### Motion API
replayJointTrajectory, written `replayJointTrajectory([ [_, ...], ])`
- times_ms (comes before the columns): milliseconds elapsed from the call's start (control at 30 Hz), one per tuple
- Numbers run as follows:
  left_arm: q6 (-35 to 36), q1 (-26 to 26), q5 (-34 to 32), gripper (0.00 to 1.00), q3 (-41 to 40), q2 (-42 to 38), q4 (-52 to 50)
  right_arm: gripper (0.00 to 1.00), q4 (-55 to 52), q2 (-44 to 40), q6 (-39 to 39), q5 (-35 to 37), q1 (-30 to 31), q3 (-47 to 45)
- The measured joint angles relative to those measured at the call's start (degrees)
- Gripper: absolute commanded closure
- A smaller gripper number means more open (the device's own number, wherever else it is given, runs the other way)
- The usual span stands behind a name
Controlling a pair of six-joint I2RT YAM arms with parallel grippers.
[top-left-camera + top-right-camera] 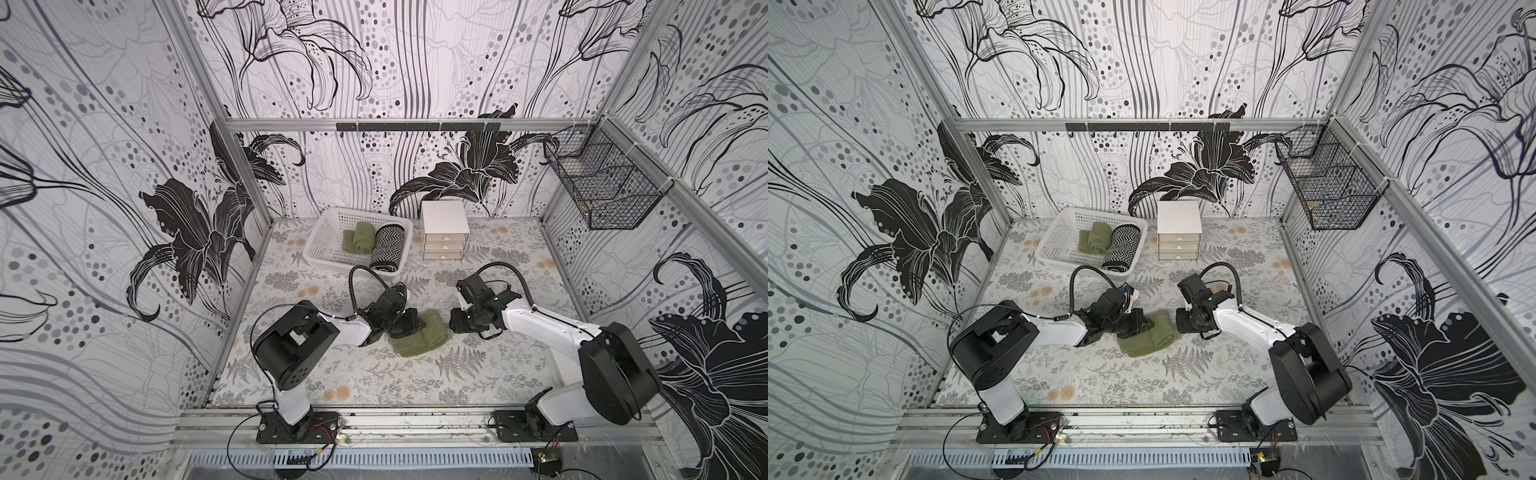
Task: Roll up the scarf and place it into the basket
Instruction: Roll the scarf at the center of the board.
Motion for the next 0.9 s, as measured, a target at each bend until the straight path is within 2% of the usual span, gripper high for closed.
replayJointTrajectory([
  [100, 0.0, -0.1, 0.0, 1.00, 0.4, 0.1, 0.1, 0.56, 2.6, 2.4, 0.0, -4.0, 0.0, 0.0],
  [333, 0.5, -0.4, -1.5, 1.00, 0.4, -0.1, -1.2, 0.56, 10.6, 1.1, 4.7, -11.9, -0.8, -3.1],
  [500, 1.1, -0.6, -3.4, 1.00, -1.1, -2.1, -2.2, 0.56, 16.7, 2.2, 11.1, -16.7, -1.9, -7.1],
  [900, 2.9, -0.8, -7.0, 1.00, -7.6, -7.9, -2.0, 0.56, 33.0, 2.1, 28.7, -22.8, -3.9, -15.4],
])
